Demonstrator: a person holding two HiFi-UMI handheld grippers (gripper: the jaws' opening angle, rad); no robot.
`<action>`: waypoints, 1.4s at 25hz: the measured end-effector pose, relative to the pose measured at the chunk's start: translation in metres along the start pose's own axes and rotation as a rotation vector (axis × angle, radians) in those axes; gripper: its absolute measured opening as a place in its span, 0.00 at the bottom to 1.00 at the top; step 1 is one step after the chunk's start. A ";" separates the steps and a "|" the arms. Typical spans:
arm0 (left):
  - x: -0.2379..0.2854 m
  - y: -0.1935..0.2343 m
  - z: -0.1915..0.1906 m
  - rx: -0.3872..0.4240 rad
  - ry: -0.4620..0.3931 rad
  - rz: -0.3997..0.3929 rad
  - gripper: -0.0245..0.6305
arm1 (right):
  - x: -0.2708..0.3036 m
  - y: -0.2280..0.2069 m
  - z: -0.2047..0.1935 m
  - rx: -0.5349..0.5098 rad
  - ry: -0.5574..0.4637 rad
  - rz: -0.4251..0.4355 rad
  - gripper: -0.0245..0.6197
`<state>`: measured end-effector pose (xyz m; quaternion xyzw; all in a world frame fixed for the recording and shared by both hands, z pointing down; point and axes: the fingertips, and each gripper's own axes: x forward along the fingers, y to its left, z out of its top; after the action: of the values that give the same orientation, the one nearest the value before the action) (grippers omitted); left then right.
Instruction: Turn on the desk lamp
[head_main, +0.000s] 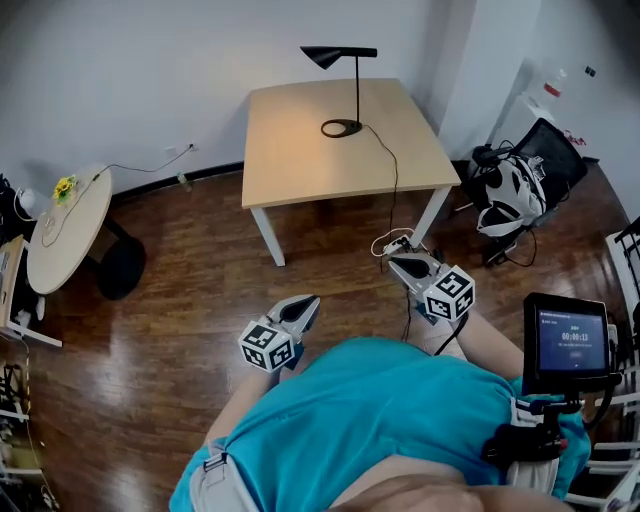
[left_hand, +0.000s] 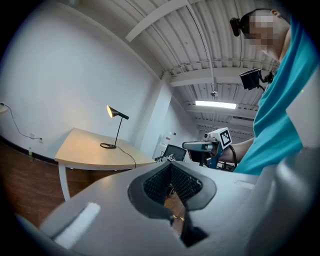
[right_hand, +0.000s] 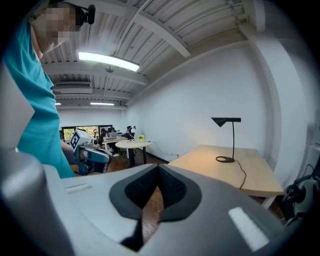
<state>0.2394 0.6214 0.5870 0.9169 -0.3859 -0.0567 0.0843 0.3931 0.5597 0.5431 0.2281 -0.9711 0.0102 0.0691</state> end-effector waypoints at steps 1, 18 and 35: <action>0.008 -0.021 -0.001 -0.005 -0.002 0.009 0.04 | -0.020 -0.001 0.000 0.001 -0.013 0.008 0.04; 0.057 -0.148 -0.033 -0.064 -0.021 0.050 0.04 | -0.120 0.031 -0.049 0.113 -0.064 0.194 0.04; -0.043 -0.112 -0.001 -0.042 0.015 -0.068 0.04 | -0.051 0.117 -0.020 0.211 -0.035 0.068 0.04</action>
<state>0.2880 0.7295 0.5675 0.9279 -0.3528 -0.0604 0.1043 0.3894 0.6879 0.5567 0.2010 -0.9729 0.1107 0.0274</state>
